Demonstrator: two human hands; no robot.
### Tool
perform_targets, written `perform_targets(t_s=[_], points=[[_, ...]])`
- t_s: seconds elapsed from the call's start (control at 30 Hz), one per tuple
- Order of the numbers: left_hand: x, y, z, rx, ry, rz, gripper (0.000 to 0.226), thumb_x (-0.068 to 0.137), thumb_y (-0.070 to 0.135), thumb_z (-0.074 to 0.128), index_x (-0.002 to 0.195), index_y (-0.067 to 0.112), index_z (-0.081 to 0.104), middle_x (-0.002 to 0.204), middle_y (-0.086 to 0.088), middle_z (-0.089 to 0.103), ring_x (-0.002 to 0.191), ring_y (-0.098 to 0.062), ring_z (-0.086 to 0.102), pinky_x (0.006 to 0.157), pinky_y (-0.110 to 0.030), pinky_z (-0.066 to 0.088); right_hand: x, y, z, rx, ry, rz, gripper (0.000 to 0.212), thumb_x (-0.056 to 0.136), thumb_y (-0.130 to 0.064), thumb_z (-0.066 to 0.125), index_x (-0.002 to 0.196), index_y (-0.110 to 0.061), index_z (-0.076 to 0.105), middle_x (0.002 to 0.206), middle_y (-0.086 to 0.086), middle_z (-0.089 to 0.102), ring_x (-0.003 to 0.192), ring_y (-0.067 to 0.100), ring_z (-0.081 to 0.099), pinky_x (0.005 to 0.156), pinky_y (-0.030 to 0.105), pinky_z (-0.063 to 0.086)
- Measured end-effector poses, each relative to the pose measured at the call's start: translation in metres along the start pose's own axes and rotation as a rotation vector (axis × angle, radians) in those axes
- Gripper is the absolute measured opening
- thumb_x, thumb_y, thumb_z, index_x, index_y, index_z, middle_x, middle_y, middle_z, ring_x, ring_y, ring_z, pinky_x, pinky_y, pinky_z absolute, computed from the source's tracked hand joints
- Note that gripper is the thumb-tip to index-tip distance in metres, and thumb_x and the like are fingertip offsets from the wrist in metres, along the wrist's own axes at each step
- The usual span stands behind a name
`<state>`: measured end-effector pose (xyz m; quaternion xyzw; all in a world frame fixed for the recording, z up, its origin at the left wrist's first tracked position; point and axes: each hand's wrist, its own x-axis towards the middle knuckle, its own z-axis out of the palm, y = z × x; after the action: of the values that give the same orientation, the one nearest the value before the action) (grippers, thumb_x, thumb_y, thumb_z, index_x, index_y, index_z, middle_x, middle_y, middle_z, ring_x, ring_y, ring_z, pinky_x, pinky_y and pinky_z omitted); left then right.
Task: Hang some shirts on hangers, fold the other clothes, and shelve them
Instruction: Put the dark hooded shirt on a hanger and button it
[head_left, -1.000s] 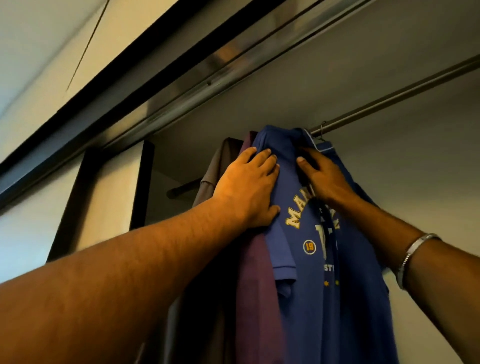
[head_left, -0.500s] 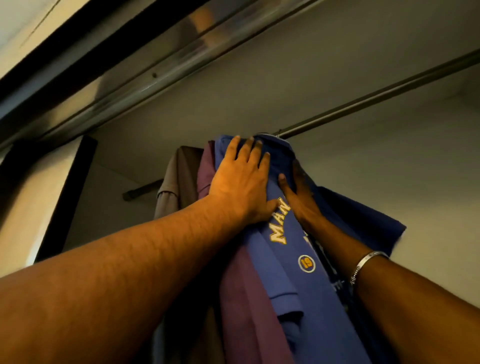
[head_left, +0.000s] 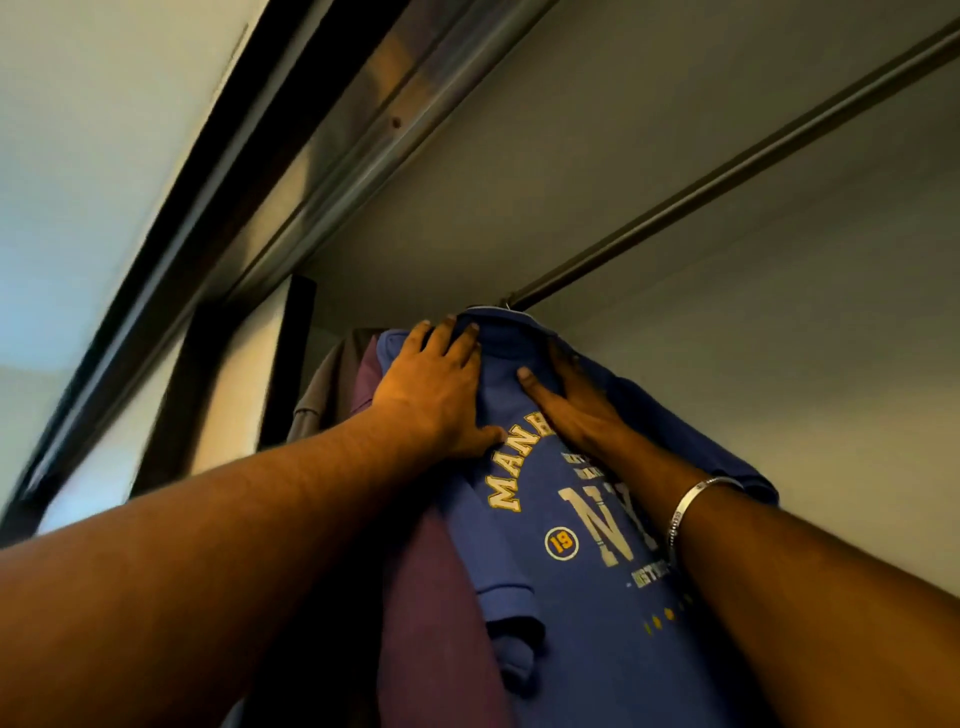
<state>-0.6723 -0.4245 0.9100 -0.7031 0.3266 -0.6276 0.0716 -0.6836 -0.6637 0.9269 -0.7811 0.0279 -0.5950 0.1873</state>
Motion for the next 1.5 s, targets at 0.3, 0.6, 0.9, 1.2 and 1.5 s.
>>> perform_targets(t_s=[0.3,0.6,0.9,1.2,1.5], points=[[-0.013,-0.041,0.084,0.111,-0.378,-0.139,0.146,0.064,0.082,0.071,0.16,0.012,-0.014,0.166,-0.01,-0.025,0.15,-0.038,-0.026,0.119,-0.068,-0.004,0.02,0.0,0.128,0.063,-0.138,0.022,0.112,0.062,-0.102,0.03,0.153,-0.052,-0.013,0.168,0.001,-0.012,0.152,0.044,-0.006,0.118,0.066,-0.003],[-0.023,-0.041,0.119,0.36,-0.701,-0.212,0.103,0.098,0.038,0.064,0.159,0.017,-0.016,0.165,-0.013,-0.025,0.148,-0.044,-0.023,0.113,-0.067,-0.003,0.029,0.005,0.232,0.196,-0.253,0.108,0.098,0.073,-0.093,0.039,0.15,-0.057,-0.011,0.166,-0.002,-0.02,0.151,0.047,0.002,0.118,0.067,0.014],[-0.061,-0.001,0.134,0.247,-0.758,-0.191,0.133,0.075,0.072,0.072,0.158,0.022,-0.019,0.165,-0.01,-0.026,0.142,-0.058,-0.026,0.109,-0.079,0.005,-0.054,0.025,0.24,0.237,-0.238,0.148,0.081,0.09,-0.078,0.033,0.154,-0.05,-0.007,0.168,0.005,-0.012,0.153,0.039,-0.007,0.122,0.06,0.001],[-0.25,0.101,0.176,0.092,-1.082,-0.129,0.131,0.079,0.064,0.073,0.156,0.02,-0.023,0.16,-0.014,-0.037,0.139,-0.057,-0.034,0.113,-0.077,-0.002,-0.297,0.105,0.275,0.332,-0.361,0.242,0.101,0.076,-0.08,0.062,0.153,-0.056,0.001,0.168,-0.003,0.006,0.154,0.024,0.008,0.122,0.054,0.017],[-0.332,0.172,0.135,-0.587,-0.28,-0.526,0.1,0.088,0.051,0.061,0.162,0.026,-0.001,0.169,-0.01,-0.014,0.156,-0.034,-0.01,0.124,-0.056,0.001,-0.378,0.122,0.241,0.171,-0.18,0.398,0.053,0.088,-0.048,0.069,0.131,-0.018,0.064,0.126,0.007,0.068,0.117,0.026,0.063,0.095,0.038,0.053]])
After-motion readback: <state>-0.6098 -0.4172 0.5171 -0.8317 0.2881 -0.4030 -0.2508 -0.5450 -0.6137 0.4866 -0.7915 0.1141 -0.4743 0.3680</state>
